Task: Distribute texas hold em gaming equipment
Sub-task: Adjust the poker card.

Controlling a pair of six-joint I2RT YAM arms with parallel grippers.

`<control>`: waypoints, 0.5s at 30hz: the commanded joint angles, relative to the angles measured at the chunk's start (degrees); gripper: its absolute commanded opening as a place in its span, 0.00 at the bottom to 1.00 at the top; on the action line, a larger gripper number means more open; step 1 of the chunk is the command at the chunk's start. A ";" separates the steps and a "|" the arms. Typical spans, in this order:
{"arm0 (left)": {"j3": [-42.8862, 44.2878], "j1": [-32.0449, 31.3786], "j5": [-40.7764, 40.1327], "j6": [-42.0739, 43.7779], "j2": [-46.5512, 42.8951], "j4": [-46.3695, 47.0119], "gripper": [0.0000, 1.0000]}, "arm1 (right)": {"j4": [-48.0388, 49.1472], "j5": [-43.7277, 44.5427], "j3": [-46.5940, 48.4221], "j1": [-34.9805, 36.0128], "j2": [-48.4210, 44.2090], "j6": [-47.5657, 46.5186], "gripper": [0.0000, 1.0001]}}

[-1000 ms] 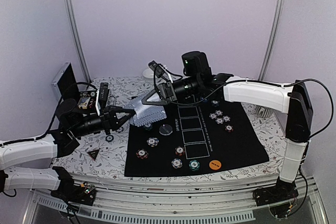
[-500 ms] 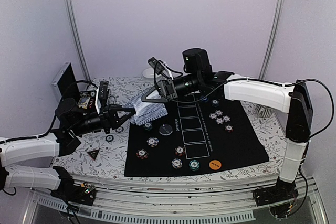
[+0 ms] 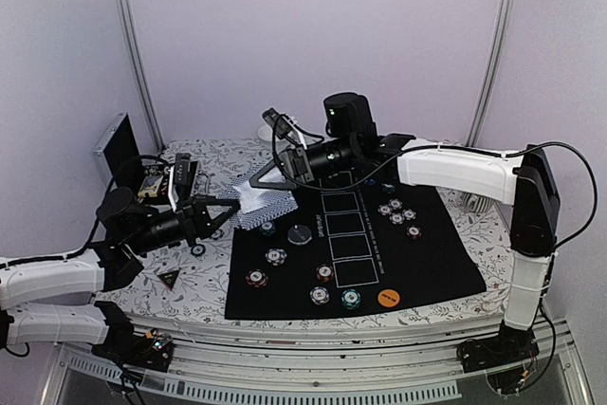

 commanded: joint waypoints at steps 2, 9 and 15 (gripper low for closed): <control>-2.36 0.43 -13.59 -9.98 1.72 -1.49 0.00 | 2.29 0.24 0.40 0.49 4.71 2.63 0.12; -3.15 3.11 -18.54 -16.51 3.63 0.56 0.00 | 2.93 0.61 1.50 -1.77 8.98 4.88 0.18; -6.70 5.76 -17.06 -22.81 8.03 8.41 0.00 | 4.28 -0.83 1.72 -2.75 10.88 6.15 0.27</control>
